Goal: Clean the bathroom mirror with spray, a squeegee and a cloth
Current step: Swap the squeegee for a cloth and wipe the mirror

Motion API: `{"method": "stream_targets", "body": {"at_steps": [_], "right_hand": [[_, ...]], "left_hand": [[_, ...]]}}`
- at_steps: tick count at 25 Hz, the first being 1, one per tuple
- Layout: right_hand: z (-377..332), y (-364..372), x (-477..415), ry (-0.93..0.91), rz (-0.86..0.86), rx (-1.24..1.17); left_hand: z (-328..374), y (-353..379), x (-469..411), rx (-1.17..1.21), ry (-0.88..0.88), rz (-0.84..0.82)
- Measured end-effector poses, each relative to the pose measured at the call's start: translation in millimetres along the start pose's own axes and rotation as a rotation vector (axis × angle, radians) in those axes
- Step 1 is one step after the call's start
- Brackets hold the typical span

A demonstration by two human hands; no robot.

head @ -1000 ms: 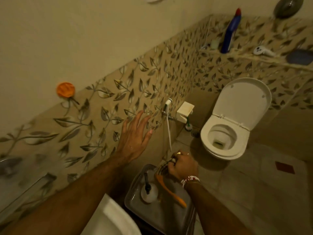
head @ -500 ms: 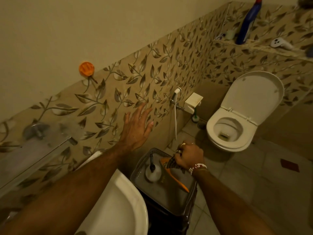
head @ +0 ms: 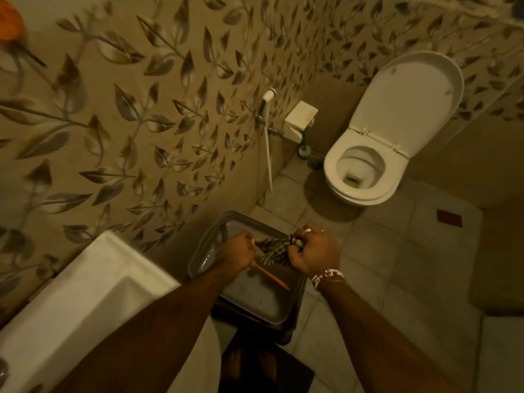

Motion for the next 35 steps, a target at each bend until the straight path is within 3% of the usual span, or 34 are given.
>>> {"method": "stream_targets", "body": {"at_steps": [5, 13, 18, 24, 31, 35], "right_hand": [[47.7, 24.1, 9.6, 0.076, -0.038, 0.004], [72.7, 77.3, 62.3, 0.01, -0.11, -0.02], [80.7, 95.1, 79.0, 0.069, -0.11, -0.09], [79.0, 87.6, 77.6, 0.083, 0.032, -0.194], [73.9, 74.9, 58.7, 0.133, 0.1, -0.267], [78.2, 85.1, 59.0, 0.144, 0.116, -0.267]], "left_hand": [[-4.5, 48.2, -29.2, 0.122, -0.062, 0.054], [-4.5, 105.5, -67.4, -0.018, -0.054, -0.033], [-3.4, 121.0, -66.2, -0.001, -0.045, 0.084], [-6.1, 119.5, -57.8, 0.205, -0.208, 0.239], [-30.3, 115.6, -51.7, 0.021, -0.011, 0.153], [-38.5, 129.2, -64.7, 0.031, 0.027, 0.124]]}}
Point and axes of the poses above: each hand's wrist, its own x-axis away from the middle knuckle, its own y-axis out of the palm, z = x × y, the point moved 7 cm from there along -x, towards the middle knuckle, and after that the axes turned 1 degree about x, right-handed, at the moved point
